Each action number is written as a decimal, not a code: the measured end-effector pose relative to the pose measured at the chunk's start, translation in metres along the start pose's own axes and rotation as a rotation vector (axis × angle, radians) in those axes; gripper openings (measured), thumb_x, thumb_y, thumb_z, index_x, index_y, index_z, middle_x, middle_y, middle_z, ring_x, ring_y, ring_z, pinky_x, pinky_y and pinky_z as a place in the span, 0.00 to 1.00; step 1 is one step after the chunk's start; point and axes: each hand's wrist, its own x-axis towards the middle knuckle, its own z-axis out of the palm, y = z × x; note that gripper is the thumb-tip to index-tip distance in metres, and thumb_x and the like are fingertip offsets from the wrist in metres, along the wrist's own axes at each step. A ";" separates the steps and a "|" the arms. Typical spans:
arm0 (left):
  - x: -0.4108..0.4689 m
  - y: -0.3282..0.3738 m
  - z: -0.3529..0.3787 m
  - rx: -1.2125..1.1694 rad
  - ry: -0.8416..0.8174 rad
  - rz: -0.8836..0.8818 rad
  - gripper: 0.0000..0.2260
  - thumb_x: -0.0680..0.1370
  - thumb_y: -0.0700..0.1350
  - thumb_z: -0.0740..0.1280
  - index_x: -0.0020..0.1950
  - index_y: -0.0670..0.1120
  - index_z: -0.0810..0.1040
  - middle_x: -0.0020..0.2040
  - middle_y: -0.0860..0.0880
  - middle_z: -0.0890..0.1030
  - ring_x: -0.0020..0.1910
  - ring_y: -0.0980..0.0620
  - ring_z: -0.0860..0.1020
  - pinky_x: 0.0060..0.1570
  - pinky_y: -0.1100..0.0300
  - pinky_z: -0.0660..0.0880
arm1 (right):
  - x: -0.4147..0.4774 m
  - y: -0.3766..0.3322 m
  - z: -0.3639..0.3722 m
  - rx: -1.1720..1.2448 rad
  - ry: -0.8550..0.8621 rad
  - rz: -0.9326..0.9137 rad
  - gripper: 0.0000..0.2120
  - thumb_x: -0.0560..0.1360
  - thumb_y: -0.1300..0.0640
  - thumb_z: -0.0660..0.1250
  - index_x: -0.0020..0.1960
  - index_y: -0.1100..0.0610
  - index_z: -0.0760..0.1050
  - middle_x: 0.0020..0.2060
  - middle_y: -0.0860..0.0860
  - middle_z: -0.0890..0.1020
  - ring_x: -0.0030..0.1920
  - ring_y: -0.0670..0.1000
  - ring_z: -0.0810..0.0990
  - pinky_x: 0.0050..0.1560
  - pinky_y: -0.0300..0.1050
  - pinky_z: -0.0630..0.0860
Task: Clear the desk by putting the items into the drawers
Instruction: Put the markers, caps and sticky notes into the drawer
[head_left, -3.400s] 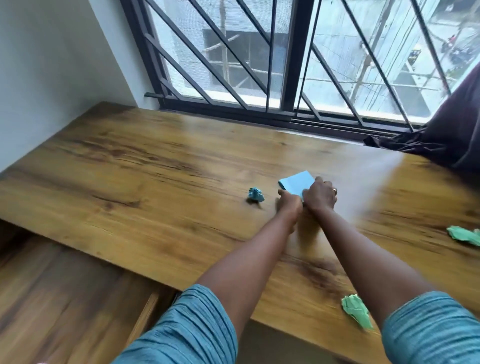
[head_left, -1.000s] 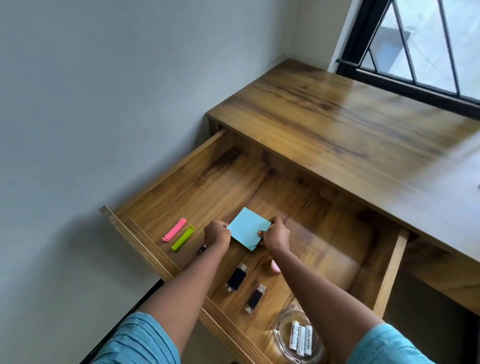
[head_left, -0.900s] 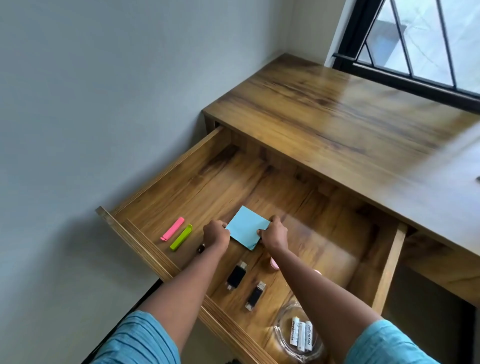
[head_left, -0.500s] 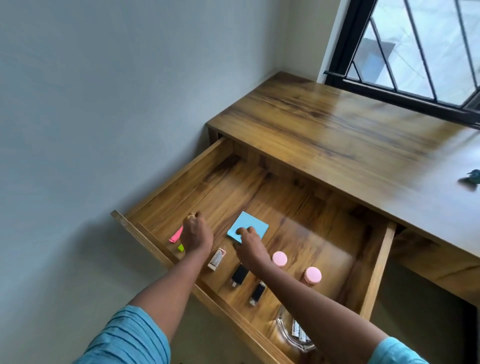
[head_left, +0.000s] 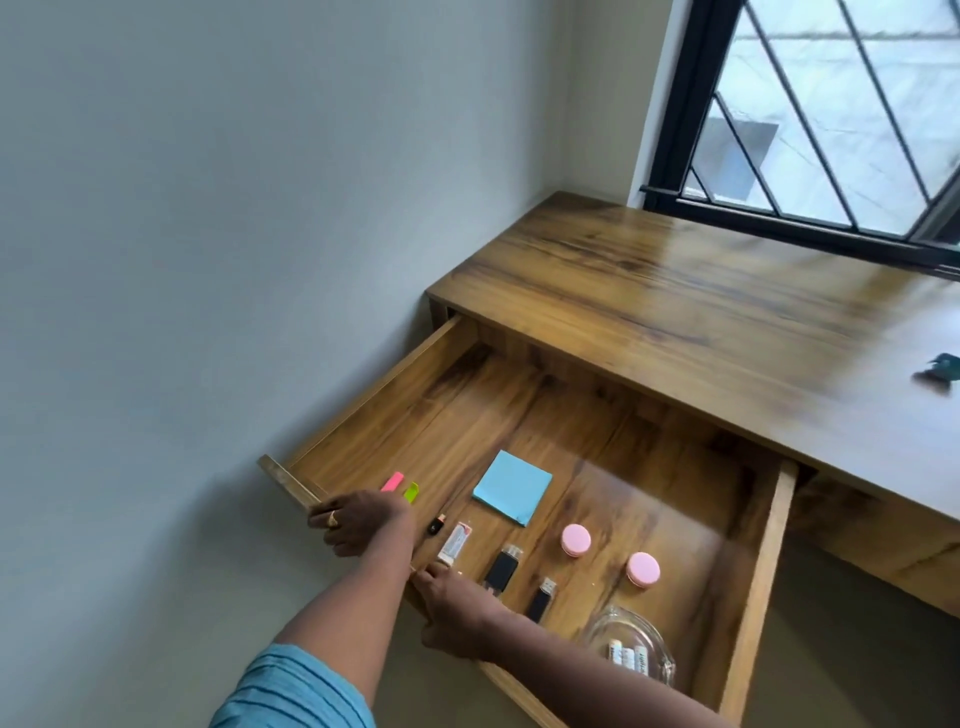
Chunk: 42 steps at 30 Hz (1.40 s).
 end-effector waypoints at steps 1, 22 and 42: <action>0.000 0.002 0.004 -0.055 0.008 0.021 0.20 0.81 0.33 0.45 0.74 0.33 0.53 0.70 0.32 0.63 0.63 0.33 0.68 0.63 0.43 0.65 | 0.001 0.001 -0.001 0.001 0.030 0.004 0.25 0.73 0.61 0.66 0.68 0.58 0.65 0.59 0.57 0.72 0.55 0.57 0.76 0.53 0.50 0.79; -0.068 0.092 0.101 -0.015 -0.489 0.185 0.23 0.80 0.34 0.54 0.75 0.34 0.53 0.71 0.33 0.63 0.69 0.35 0.66 0.67 0.48 0.66 | 0.029 0.136 -0.067 -0.613 0.456 -0.290 0.20 0.75 0.59 0.59 0.66 0.57 0.73 0.65 0.51 0.76 0.67 0.50 0.73 0.69 0.46 0.68; -0.053 0.155 0.139 -0.319 -0.855 -0.065 0.17 0.81 0.39 0.59 0.69 0.37 0.66 0.66 0.37 0.71 0.66 0.39 0.72 0.66 0.49 0.69 | 0.091 0.235 -0.058 -0.819 0.464 0.311 0.34 0.78 0.46 0.49 0.75 0.68 0.48 0.74 0.68 0.48 0.76 0.58 0.43 0.72 0.51 0.28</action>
